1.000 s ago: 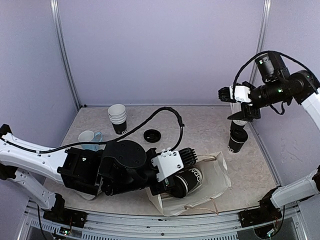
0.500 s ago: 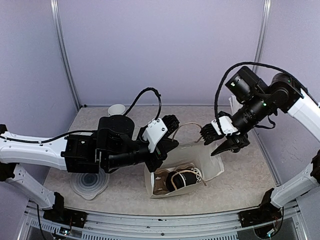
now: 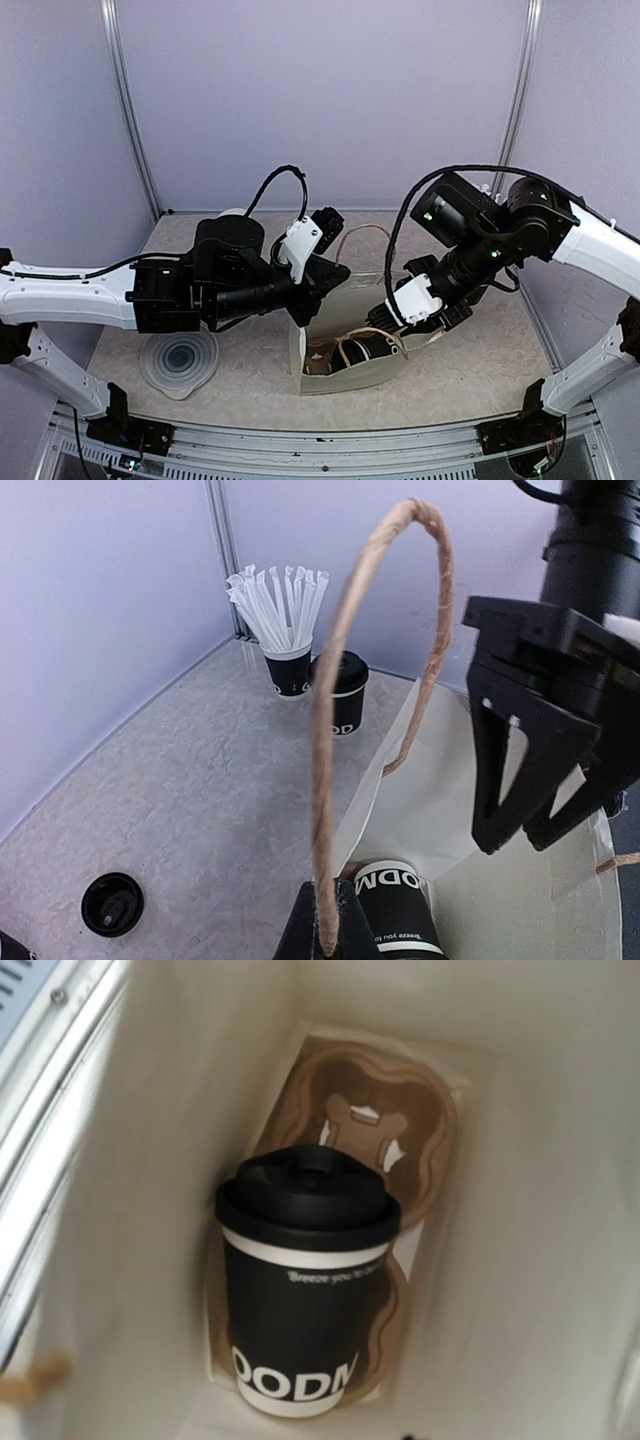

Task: Pack the takeout coffee

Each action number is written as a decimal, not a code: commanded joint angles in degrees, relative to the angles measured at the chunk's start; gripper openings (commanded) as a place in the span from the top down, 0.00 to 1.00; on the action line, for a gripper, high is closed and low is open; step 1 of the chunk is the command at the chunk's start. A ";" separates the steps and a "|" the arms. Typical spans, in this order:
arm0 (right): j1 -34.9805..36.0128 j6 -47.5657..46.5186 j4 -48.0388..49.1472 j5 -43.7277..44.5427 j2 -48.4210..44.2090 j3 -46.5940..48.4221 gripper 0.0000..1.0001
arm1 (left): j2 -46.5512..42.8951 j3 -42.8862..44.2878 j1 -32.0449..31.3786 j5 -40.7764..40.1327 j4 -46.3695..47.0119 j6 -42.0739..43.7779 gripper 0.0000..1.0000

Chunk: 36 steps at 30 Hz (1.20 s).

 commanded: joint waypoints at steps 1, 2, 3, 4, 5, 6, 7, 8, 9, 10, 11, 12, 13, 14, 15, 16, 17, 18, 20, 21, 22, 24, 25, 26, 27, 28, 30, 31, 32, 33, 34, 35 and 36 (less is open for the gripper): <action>3.00 0.40 5.33 6.50 -1.58 -4.11 0.65 | -0.45 -0.01 0.79 3.08 2.95 -2.81 1.00; 3.12 0.63 5.68 7.01 -0.89 -4.96 0.65 | -0.30 0.00 0.79 3.48 3.31 -2.85 1.00; 3.27 1.09 6.35 7.47 -0.16 -5.91 0.65 | -0.25 0.08 0.79 3.88 3.55 -2.82 1.00; 3.29 1.48 6.95 7.67 0.34 -6.77 0.65 | -0.18 0.09 0.79 4.34 3.71 -2.79 1.00; 3.39 1.59 7.44 7.76 0.74 -7.85 0.62 | -0.16 0.08 0.79 4.77 3.76 -2.79 1.00; 3.60 1.47 8.19 8.11 0.88 -8.86 0.60 | -0.20 0.08 0.79 5.40 3.73 -2.74 1.00; 3.79 1.31 9.00 8.21 0.93 -10.51 0.58 | -0.31 -0.03 0.79 6.31 3.62 -2.71 0.99; 3.97 1.17 9.83 9.46 0.86 -11.73 0.56 | -0.39 -0.19 0.79 7.02 3.60 -2.69 0.97; 4.07 1.15 10.46 9.92 0.85 -12.70 0.53 | -0.70 -0.44 0.75 8.06 3.60 -2.66 0.96; 4.24 1.31 11.17 10.39 0.85 -13.73 0.50 | -0.91 -0.70 0.79 9.28 3.59 -2.68 0.93; 4.43 1.54 11.87 10.83 0.78 -14.94 0.46 | -1.22 -0.93 0.79 10.72 3.55 -2.69 0.82; 4.65 1.51 12.37 11.07 0.57 -16.06 0.43 | -1.53 -0.85 0.72 11.93 3.36 -2.77 0.76; 4.91 1.46 13.09 11.45 0.25 -17.31 0.40 | -1.62 -0.50 0.71 12.96 2.88 -2.90 0.68; 5.18 1.30 13.92 11.87 -0.10 -18.46 0.38 | -1.72 0.03 0.63 14.12 2.32 -3.00 0.61; 5.36 1.25 14.74 12.26 -0.39 -19.40 0.36 | -1.80 0.58 0.40 15.52 1.66 -2.88 0.55; 5.55 1.49 15.54 12.84 -0.46 -20.09 0.35 | -2.02 1.22 0.15 16.53 1.16 -2.61 0.51; 5.65 1.95 16.38 13.35 -0.47 -20.55 0.33 | -2.16 1.87 -0.04 17.88 0.60 -2.16 0.47; 5.70 2.33 17.25 13.92 -0.35 -20.93 0.32 | -2.39 2.68 -0.26 19.20 -0.05 -1.55 0.44; 5.71 3.16 19.36 15.41 -0.06 -21.93 0.29 | -2.64 4.47 -0.70 21.18 -2.21 -0.03 0.40; 5.70 3.40 20.53 16.17 -0.04 -22.49 0.27 | -2.90 5.20 -0.90 21.96 -2.89 1.25 0.39; 5.70 3.43 21.27 16.30 -0.11 -22.87 0.26 | -3.15 5.47 -0.96 22.71 -3.20 1.91 0.37; 5.78 3.43 23.06 16.65 -0.28 -23.63 0.23 | -4.39 5.41 -0.77 23.28 -3.17 3.01 0.34; 5.79 3.62 23.82 16.62 -0.19 -23.53 0.23 | -5.08 5.22 -0.46 23.38 -2.99 3.40 0.33; 5.86 3.95 24.13 16.37 -0.06 -23.36 0.22 | -5.76 4.92 0.01 24.12 -2.76 3.45 0.33; 5.85 4.27 24.34 16.25 0.04 -22.96 0.22 | -6.24 4.52 0.53 24.55 -2.47 3.50 0.32; 5.88 4.64 24.35 15.99 0.05 -22.85 0.22 | -6.80 4.37 1.29 24.33 -2.32 3.19 0.32; 5.87 5.36 24.22 15.11 -0.30 -23.34 0.21 | -7.39 3.61 3.00 23.03 -2.43 1.99 0.32; 6.00 5.69 24.36 14.94 -0.75 -24.24 0.21 | -7.85 2.06 4.30 22.83 -1.44 0.86 0.32; 6.17 5.49 24.88 14.93 -1.45 -25.33 0.20 | -8.28 -0.06 5.87 22.22 -0.03 -0.14 0.32; 6.30 4.97 25.84 15.06 -2.51 -27.01 0.20 | -8.96 -2.56 7.89 22.13 1.91 -2.38 0.33; 6.50 4.02 26.70 14.76 -3.71 -28.66 0.20 | -9.28 -4.60 9.97 22.54 3.16 -4.40 0.33; 6.68 3.18 27.62 14.62 -4.73 -30.11 0.20 | -9.65 -6.67 12.04 23.06 4.44 -6.37 0.33; 6.81 2.57 28.70 14.71 -5.59 -31.51 0.20 | -9.72 -8.72 14.08 23.60 5.87 -8.14 0.34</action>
